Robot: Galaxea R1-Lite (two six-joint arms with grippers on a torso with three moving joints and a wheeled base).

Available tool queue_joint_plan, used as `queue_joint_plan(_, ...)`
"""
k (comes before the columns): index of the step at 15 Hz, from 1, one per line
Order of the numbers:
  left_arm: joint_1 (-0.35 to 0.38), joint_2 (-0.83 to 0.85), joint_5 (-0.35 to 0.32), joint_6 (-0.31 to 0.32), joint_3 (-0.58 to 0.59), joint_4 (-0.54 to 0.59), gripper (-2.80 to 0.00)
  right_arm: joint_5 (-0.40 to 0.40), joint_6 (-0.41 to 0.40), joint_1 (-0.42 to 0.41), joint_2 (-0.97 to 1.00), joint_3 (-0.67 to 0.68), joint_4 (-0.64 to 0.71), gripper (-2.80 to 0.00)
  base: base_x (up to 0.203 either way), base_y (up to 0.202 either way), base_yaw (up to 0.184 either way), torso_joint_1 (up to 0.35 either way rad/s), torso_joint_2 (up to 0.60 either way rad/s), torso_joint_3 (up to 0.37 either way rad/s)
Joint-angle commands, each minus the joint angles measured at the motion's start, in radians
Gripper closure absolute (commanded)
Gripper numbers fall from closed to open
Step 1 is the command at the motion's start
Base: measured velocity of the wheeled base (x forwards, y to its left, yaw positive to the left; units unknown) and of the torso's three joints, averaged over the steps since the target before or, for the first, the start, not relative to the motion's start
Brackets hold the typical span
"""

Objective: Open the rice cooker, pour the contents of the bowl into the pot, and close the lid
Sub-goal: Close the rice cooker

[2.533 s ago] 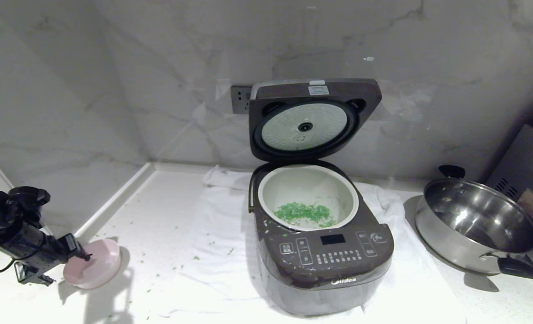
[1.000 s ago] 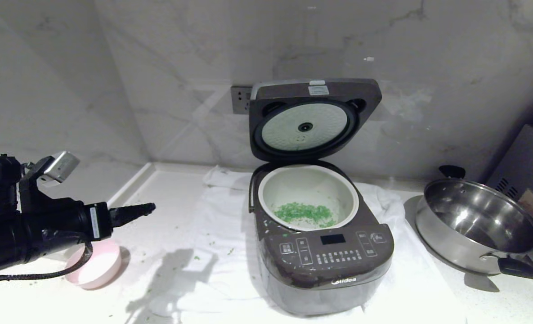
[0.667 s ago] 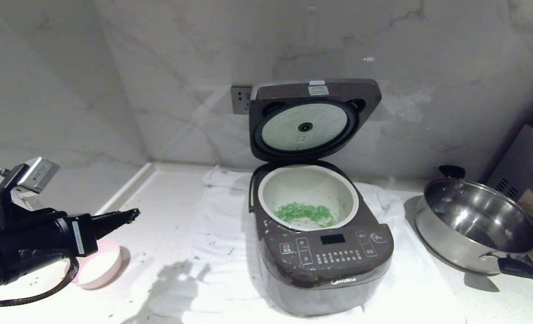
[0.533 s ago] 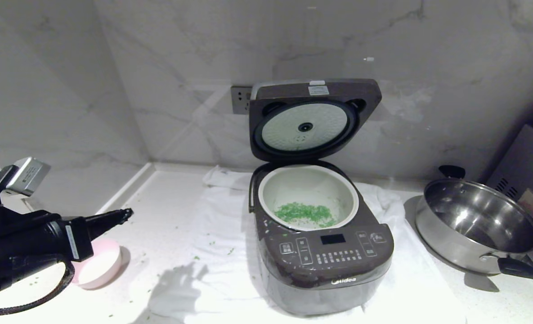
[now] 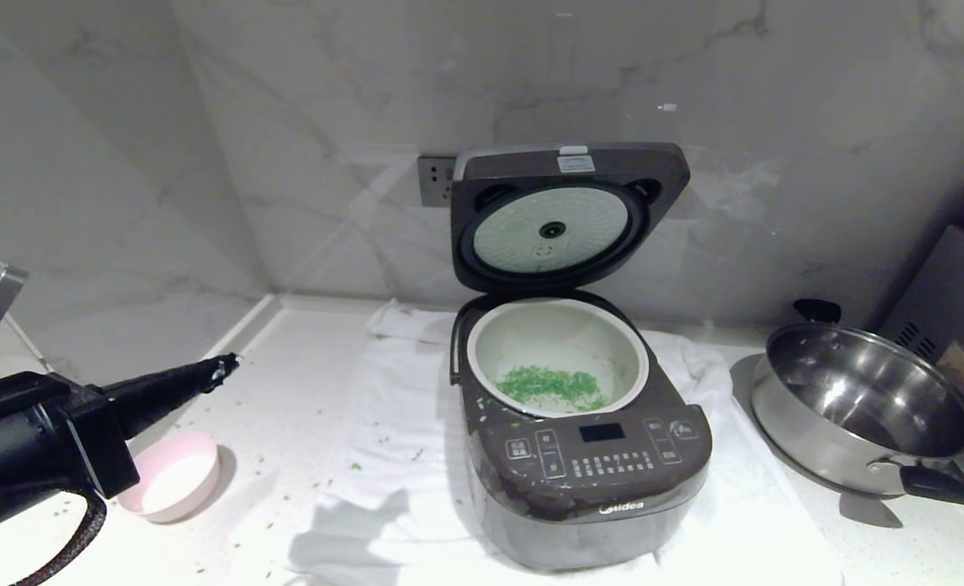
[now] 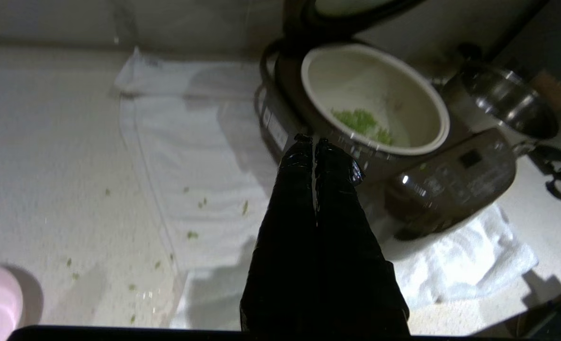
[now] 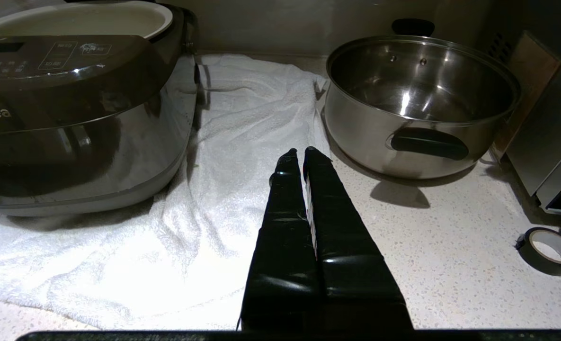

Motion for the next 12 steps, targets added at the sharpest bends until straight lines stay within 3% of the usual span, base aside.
queue_joint_plan(1,-0.043,0.052,0.011,-0.009,-0.101,-0.002,0.0,0.0,0.0,0.0,-0.001,0.002,0.001,0.0,0.0,0.0,0.0,0.0,0.0,0.0)
queue_joint_plan(2,-0.071,0.092,0.038,-0.014,-0.154,-0.002,0.0,0.0,0.0,0.0,-0.001,0.002,0.001,0.0,0.0,0.0,0.0,0.0,0.0,0.0)
queue_joint_plan(7,-0.273,0.336,0.324,-0.033,-0.451,-0.003,0.0,0.0,0.0,0.0,-0.001,0.002,-0.001,0.0,0.0,0.0,0.0,0.0,0.0,0.0)
queue_joint_plan(12,-0.352,0.575,0.473,-0.069,-0.774,0.006,0.0,0.0,0.0,0.0,0.0,0.002,0.0,0.0,0.0,0.0,0.0,0.0,0.0,0.0)
